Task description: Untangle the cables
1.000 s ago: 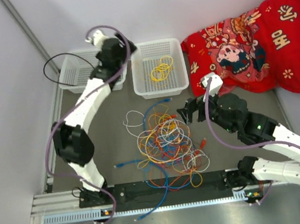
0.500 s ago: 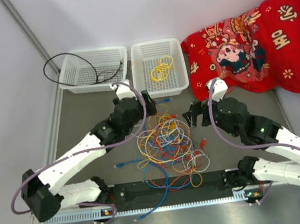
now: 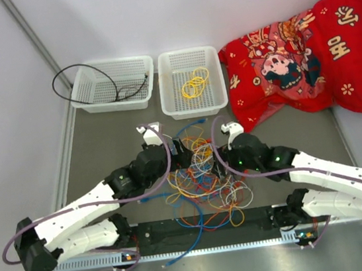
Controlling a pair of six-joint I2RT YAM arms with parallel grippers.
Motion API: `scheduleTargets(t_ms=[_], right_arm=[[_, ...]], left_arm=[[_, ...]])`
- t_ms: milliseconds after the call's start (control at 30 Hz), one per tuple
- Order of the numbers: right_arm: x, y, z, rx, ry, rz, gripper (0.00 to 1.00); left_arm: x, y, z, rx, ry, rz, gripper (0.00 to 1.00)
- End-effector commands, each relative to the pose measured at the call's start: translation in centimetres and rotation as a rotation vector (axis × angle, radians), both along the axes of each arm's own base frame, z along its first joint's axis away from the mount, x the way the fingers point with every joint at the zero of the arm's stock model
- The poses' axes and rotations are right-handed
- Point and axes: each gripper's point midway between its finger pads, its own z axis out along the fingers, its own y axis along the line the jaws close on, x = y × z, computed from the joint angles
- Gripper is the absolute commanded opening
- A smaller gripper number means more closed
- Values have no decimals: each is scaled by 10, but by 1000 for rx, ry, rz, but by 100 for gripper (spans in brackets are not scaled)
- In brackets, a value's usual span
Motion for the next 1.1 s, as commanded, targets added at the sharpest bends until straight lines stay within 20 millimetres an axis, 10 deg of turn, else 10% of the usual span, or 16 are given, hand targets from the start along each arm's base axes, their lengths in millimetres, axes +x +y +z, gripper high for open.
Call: scheduleTargets(t_ms=[0, 133, 167, 367, 667, 833, 1067], right_arm=[[7, 33, 13, 106, 0, 59, 81], [14, 39, 22, 102, -21, 59, 3], [19, 42, 38, 125, -53, 56, 0], [33, 73, 122, 165, -241, 128, 0], [32, 84, 196, 254, -335, 132, 0], [26, 72, 227, 316, -359, 105, 0], [19, 70, 247, 430, -309, 57, 0]], left_arm=[[-4, 5, 20, -79, -33, 11, 92], [-6, 12, 28, -98, -48, 21, 91], [-6, 12, 31, -107, -58, 20, 91], [-9, 10, 56, -188, -159, -30, 90], [-26, -6, 78, -303, -225, -173, 87], [-51, -15, 128, -574, -441, -323, 87], [-69, -51, 134, -619, -466, -498, 82]])
